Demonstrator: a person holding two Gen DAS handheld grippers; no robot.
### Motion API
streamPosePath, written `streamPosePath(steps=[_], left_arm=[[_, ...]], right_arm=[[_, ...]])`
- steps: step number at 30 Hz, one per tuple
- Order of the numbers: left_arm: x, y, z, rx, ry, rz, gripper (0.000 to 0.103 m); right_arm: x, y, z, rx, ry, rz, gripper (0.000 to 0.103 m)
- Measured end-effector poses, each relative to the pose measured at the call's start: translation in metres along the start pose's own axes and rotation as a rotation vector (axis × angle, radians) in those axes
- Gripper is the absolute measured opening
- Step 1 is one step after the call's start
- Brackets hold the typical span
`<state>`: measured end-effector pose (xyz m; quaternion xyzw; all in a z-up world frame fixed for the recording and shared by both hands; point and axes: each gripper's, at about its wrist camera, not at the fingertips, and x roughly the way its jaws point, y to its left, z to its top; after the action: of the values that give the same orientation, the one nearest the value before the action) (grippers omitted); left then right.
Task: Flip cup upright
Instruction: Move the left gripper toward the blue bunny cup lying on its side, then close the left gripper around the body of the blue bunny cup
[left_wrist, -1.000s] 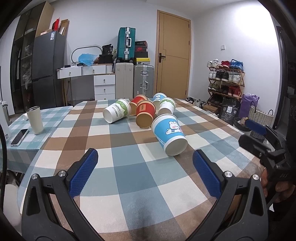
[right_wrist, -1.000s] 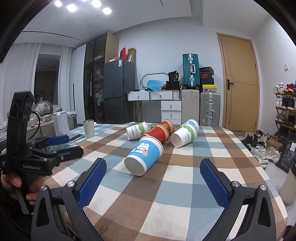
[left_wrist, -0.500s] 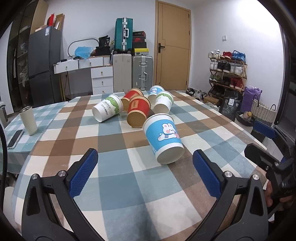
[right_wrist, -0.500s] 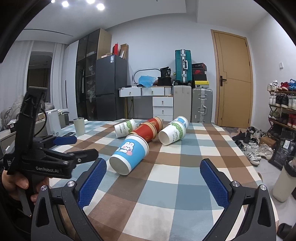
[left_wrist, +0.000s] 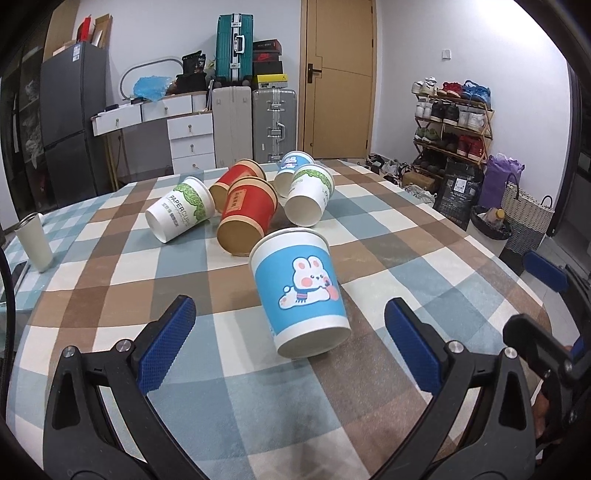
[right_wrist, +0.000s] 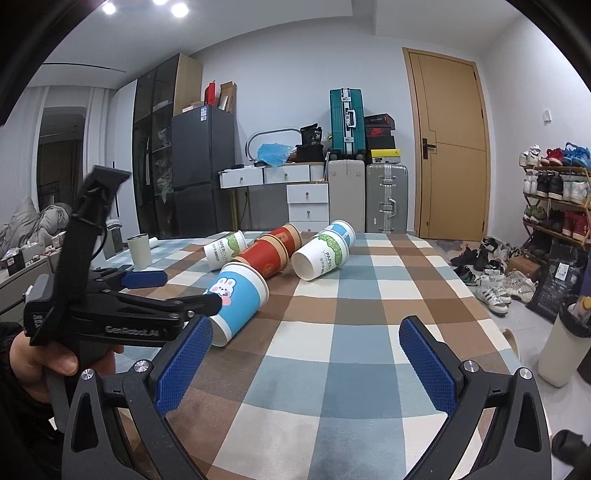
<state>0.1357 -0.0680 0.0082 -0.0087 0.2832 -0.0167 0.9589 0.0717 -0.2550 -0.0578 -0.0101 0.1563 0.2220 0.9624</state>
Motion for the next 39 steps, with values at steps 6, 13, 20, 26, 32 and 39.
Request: streamPosePath(steps=[6, 13, 20, 26, 32, 39], left_arm=[[0.030, -0.002, 0.008, -0.022, 0.091, -0.005, 0.097], [0.048, 0.000, 0.011, -0.044, 0.142, -0.006, 0.072], [0.050, 0.003, 0.011, -0.072, 0.163, -0.046, 0.054], [0.046, 0.008, 0.013, -0.100, 0.153, -0.055, 0.053], [0.020, 0.012, 0.016, -0.113, 0.106, -0.053, 0.053], [-0.018, 0.025, 0.015, -0.118, 0.053, -0.044, 0.053]], right_arm=[[0.001, 0.000, 0.000, -0.008, -0.001, -0.001, 0.103], [0.001, 0.003, -0.001, -0.014, -0.003, -0.002, 0.103], [0.000, 0.004, -0.001, -0.014, -0.013, 0.001, 0.103], [0.001, 0.005, -0.001, -0.013, -0.018, 0.007, 0.103], [0.001, 0.009, -0.002, -0.020, -0.021, 0.017, 0.103], [0.000, 0.017, -0.004, -0.033, -0.020, 0.028, 0.103]])
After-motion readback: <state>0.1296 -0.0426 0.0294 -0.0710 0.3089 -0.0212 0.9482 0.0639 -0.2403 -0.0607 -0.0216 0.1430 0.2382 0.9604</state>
